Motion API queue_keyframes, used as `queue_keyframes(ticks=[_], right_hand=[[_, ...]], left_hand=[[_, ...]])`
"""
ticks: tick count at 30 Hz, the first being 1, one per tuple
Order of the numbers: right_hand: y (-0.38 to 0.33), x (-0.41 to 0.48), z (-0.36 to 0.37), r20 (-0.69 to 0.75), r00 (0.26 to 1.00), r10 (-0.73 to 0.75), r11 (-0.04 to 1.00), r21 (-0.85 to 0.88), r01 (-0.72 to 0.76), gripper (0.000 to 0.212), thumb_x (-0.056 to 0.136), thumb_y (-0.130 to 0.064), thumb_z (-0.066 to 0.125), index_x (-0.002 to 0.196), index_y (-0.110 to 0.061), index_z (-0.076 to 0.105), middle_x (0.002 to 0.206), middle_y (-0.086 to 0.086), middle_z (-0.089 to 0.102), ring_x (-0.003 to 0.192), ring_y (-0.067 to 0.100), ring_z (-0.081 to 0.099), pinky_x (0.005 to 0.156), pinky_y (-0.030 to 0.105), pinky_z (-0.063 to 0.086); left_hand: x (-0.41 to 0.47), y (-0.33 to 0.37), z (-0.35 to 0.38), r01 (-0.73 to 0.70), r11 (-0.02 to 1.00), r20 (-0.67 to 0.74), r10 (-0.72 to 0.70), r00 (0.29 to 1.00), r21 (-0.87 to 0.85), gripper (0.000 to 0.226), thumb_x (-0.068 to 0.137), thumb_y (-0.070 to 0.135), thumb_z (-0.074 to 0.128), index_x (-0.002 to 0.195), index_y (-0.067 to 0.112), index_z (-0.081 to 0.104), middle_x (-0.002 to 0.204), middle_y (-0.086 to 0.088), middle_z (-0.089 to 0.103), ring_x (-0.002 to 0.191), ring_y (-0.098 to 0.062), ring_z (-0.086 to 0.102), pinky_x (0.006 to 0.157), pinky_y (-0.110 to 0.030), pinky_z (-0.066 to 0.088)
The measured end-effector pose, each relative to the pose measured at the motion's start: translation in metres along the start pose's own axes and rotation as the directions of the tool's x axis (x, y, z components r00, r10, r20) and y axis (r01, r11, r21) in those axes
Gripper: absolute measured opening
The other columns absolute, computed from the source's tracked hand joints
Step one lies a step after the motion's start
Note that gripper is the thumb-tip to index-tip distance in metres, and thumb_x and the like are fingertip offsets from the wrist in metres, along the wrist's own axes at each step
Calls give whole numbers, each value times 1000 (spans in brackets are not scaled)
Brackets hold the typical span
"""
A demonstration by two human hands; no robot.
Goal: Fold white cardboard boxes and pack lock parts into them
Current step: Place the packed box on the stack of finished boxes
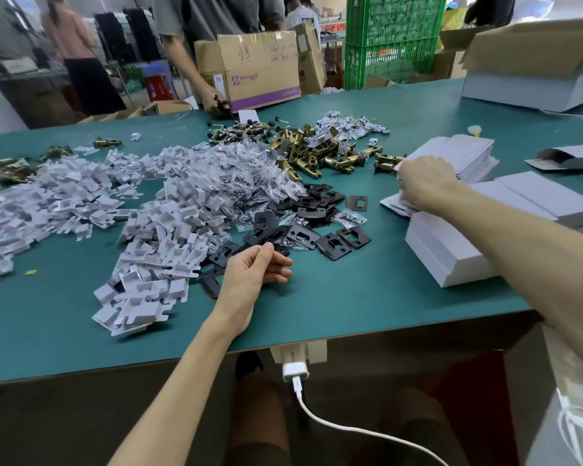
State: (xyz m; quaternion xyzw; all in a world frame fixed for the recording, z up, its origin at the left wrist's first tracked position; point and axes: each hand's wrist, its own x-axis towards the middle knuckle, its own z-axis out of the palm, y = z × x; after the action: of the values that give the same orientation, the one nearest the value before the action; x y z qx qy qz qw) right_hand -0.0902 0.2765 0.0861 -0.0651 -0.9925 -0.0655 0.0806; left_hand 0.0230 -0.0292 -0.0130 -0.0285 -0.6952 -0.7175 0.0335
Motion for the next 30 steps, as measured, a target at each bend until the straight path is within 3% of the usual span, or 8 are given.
queue_keyframes(ticks=[2,10,15,19,22,24,26,30], right_hand=[[1,-3,2,-41,998,-54,998,-32,53,20,90,-3,62,108,-5,68,110,20,68,102,42,64,74,34,42],[-10,-25,-22,-244,960,-140,989,1,145,23,80,20,50,82,-3,52,90,25,63,74,36,51,62,39,37],[-43,-54,-35,-596,777,-203,885,227,406,24,94,12,37,101,4,58,75,9,56,62,27,49,56,34,32],[-79,-76,-40,-605,795,38,562,671,484,20,103,-4,47,84,-7,53,64,-2,48,55,15,35,51,28,27],[-98,-91,-25,-337,927,168,220,929,298,29,104,-10,50,76,-5,57,66,6,57,58,17,45,57,35,39],[-108,-103,-10,-106,986,132,-36,993,112,20,103,-6,52,95,-3,69,87,16,73,72,24,66,63,38,58],[-113,-115,6,56,997,49,-239,970,-42,19,100,-1,54,102,-10,71,89,6,77,77,17,73,62,28,60],[-114,-126,31,193,977,-87,-349,913,-211,28,92,7,61,115,-9,62,87,3,79,82,18,77,67,29,61]], left_hand=[[1,-1,0,-1,1000,6,1,1000,-1,38,110,22,51,90,-2,74,84,-12,76,71,-18,70,69,-24,59],[1,-1,0,-9,1000,28,9,1000,4,38,109,22,51,89,1,74,85,-13,76,72,-19,70,70,-24,59],[0,-1,0,-10,1000,23,10,1000,2,36,110,21,50,92,1,74,92,-14,77,77,-21,72,71,-25,59],[-1,3,0,-16,998,42,18,999,-66,34,109,26,50,112,-1,70,112,-15,76,92,-29,76,75,-27,61],[-3,7,2,0,991,75,10,997,-132,46,100,41,57,122,2,68,119,-14,76,105,-34,75,79,-31,62],[-3,8,3,14,989,77,-2,997,-147,51,97,45,58,120,1,69,119,-15,76,109,-35,74,81,-33,63],[-3,8,3,18,985,55,-9,998,-171,51,99,44,56,116,-2,70,115,-19,76,110,-35,73,84,-38,63],[-2,9,-1,48,957,-13,-54,998,-285,47,106,35,51,123,-6,66,117,-25,74,105,-37,73,96,-52,59]])
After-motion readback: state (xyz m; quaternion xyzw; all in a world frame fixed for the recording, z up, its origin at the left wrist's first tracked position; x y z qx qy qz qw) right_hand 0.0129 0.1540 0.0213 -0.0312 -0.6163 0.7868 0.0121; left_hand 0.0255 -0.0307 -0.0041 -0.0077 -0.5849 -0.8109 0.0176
